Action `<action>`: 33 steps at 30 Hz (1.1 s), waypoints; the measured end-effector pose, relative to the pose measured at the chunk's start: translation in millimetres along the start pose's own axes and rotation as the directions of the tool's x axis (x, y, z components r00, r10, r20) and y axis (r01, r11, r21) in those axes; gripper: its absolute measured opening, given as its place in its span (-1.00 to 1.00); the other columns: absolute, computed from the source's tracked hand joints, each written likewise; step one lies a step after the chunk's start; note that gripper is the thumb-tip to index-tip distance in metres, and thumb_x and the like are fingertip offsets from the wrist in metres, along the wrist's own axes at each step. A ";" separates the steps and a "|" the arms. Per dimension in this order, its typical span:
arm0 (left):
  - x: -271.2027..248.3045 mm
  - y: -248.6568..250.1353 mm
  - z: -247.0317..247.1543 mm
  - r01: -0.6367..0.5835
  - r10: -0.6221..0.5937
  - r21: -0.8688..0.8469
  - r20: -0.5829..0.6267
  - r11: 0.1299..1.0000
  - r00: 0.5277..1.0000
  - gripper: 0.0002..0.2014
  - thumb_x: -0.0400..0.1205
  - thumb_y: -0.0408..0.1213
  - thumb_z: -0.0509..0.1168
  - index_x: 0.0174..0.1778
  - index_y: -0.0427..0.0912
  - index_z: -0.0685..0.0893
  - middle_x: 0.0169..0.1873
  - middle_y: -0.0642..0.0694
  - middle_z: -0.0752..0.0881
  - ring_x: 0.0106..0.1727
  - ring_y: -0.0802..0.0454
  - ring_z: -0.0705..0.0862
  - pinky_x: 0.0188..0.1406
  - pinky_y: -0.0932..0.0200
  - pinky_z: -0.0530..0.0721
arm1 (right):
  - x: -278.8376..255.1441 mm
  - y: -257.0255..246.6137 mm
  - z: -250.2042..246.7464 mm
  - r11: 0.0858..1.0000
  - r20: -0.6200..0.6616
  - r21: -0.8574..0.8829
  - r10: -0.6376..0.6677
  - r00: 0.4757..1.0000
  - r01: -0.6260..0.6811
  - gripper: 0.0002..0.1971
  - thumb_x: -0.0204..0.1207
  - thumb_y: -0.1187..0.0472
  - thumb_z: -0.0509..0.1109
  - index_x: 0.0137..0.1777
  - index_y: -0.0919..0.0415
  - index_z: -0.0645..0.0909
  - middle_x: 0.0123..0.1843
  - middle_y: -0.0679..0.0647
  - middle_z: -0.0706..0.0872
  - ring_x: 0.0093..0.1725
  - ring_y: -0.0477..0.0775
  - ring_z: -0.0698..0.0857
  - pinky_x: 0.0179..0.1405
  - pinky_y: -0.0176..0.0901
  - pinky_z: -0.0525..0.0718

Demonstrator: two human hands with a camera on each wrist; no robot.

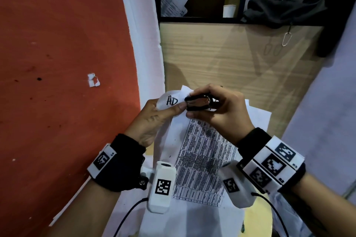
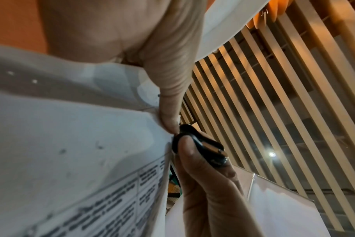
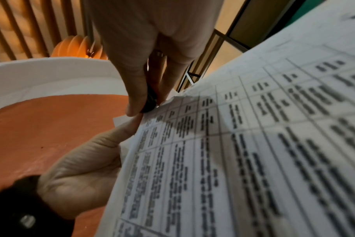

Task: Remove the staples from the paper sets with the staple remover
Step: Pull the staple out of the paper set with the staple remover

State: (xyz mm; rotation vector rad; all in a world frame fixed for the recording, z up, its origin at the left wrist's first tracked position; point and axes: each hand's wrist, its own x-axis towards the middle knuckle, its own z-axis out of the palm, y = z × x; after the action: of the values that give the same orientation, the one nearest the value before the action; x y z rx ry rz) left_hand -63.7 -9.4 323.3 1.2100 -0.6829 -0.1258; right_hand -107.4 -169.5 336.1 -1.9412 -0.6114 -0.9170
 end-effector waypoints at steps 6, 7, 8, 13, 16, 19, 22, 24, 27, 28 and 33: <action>0.5 -2.3 3.4 -0.050 0.051 0.045 -0.037 0.998 0.998 -0.81 0.59 -0.51 0.25 0.01 -0.23 0.71 -0.23 -0.02 0.83 -0.15 0.16 0.78 -0.16 0.35 0.69 | 0.4 0.9 -2.0 0.983 0.001 0.172 0.058 0.998 -0.058 -0.63 0.11 0.30 0.65 -0.05 0.23 0.71 -0.09 0.18 0.80 -0.08 0.12 0.78 -0.05 -0.15 0.74; 0.9 -4.1 4.6 -0.060 0.064 0.059 -0.067 0.996 0.996 -0.82 0.59 -0.50 0.27 -0.02 -0.22 0.72 -0.25 -0.01 0.83 -0.18 0.16 0.78 -0.17 0.34 0.69 | 0.7 2.5 -2.2 0.980 0.003 0.187 0.069 0.998 -0.068 -0.63 0.12 0.31 0.65 -0.05 0.24 0.70 -0.09 0.19 0.80 -0.08 0.12 0.78 -0.06 -0.15 0.74; 0.8 -5.8 7.0 -0.076 0.083 0.073 -0.098 0.994 0.992 -0.83 0.58 -0.50 0.28 -0.04 -0.21 0.73 -0.26 0.00 0.83 -0.19 0.15 0.77 -0.17 0.33 0.69 | 0.8 3.7 -2.3 0.979 0.004 0.186 0.078 0.997 -0.077 -0.63 0.12 0.31 0.65 -0.05 0.24 0.70 -0.09 0.19 0.80 -0.08 0.13 0.79 -0.06 -0.11 0.75; 7.7 -27.3 10.6 -0.158 0.248 0.370 -0.210 0.915 0.946 -0.73 0.51 -0.14 0.39 -0.04 -0.28 0.77 -0.19 -0.19 0.81 -0.07 -0.17 0.77 0.03 -0.12 0.73 | -0.4 9.1 3.2 0.999 -0.059 -0.040 -0.009 0.998 0.007 -0.69 0.15 0.23 0.63 -0.13 0.29 0.69 -0.20 0.11 0.75 -0.17 0.08 0.73 -0.16 0.08 0.73; 13.3 -37.4 7.8 -0.153 0.363 0.556 -0.290 0.817 0.886 -0.55 0.40 0.15 0.24 -0.18 -0.20 0.74 -0.37 -0.19 0.74 -0.33 -0.20 0.66 -0.24 -0.06 0.66 | -1.4 14.7 3.7 0.987 -0.087 -0.153 -0.068 0.994 0.054 -0.71 0.16 0.21 0.62 -0.17 0.31 0.67 -0.24 0.11 0.67 -0.23 0.17 0.68 -0.25 0.14 0.71; 18.8 -43.8 -1.4 -0.137 0.365 0.567 -0.311 0.812 0.877 -0.52 0.40 0.20 0.21 -0.27 -0.21 0.66 -0.46 -0.25 0.62 -0.42 -0.07 0.45 -0.36 -0.01 0.53 | -4.2 24.9 -2.3 0.956 -0.064 -0.289 -0.073 0.995 0.052 -0.71 0.13 0.21 0.61 -0.19 0.29 0.66 -0.27 0.09 0.64 -0.28 0.13 0.63 -0.27 0.17 0.69; 23.0 -48.8 -12.6 -0.093 0.296 0.510 -0.332 0.855 0.896 -0.54 0.40 0.21 0.28 -0.19 -0.19 0.65 -0.37 -0.30 0.68 -0.32 0.02 0.50 -0.26 -0.12 0.61 | -13.7 43.1 -4.8 0.902 -0.020 -0.432 0.009 1.000 -0.017 -0.71 0.12 0.21 0.65 -0.23 0.26 0.65 -0.30 0.06 0.63 -0.31 0.12 0.59 -0.29 0.15 0.66; 23.9 -49.1 -16.2 -0.082 0.262 0.479 -0.322 0.874 0.910 -0.60 0.38 0.21 0.33 -0.12 -0.06 0.69 -0.26 -0.26 0.77 -0.25 0.01 0.59 -0.09 -0.16 0.68 | -21.2 58.4 -3.7 0.864 -0.004 -0.492 0.124 0.992 -0.110 -0.73 0.13 0.21 0.66 -0.24 0.22 0.66 -0.30 0.07 0.65 -0.31 0.14 0.61 -0.27 0.11 0.65; 24.3 -48.5 -19.8 -0.049 0.200 0.419 -0.323 0.907 0.925 -0.67 0.34 0.15 0.39 -0.05 0.11 0.73 -0.10 -0.17 0.82 -0.04 -0.08 0.75 0.12 -0.33 0.67 | -29.2 76.0 -3.2 0.817 0.040 -0.532 0.285 0.958 -0.222 -0.74 0.14 0.24 0.65 -0.18 0.21 0.70 -0.26 0.11 0.70 -0.23 0.17 0.66 -0.16 -0.03 0.62; 24.5 -48.7 -21.5 -0.043 0.174 0.380 -0.319 0.924 0.932 -0.65 0.33 0.12 0.42 0.00 0.10 0.74 -0.07 -0.16 0.82 0.04 -0.15 0.77 0.15 -0.35 0.65 | -30.2 79.1 -3.5 0.809 0.060 -0.533 0.328 0.943 -0.248 -0.72 0.13 0.26 0.65 -0.15 0.23 0.70 -0.23 0.13 0.71 -0.19 0.17 0.67 -0.17 -0.10 0.57; 24.0 -52.3 -28.4 -0.027 0.101 0.258 -0.276 0.966 0.956 -0.52 0.38 0.00 0.48 0.15 -0.19 0.73 0.03 -0.25 0.80 0.15 -0.27 0.73 0.24 -0.40 0.59 | -26.1 85.5 -8.0 0.770 0.096 -0.559 0.428 0.898 -0.308 -0.57 0.16 0.27 0.66 0.05 0.26 0.66 -0.01 0.12 0.64 -0.04 0.08 0.61 -0.13 -0.26 0.42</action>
State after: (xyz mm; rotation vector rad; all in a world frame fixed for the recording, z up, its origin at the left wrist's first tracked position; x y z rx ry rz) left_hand -15.4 -16.2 281.6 1.4141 -0.4912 0.1955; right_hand -65.6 -220.2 275.1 -2.5721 -0.0608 -0.6589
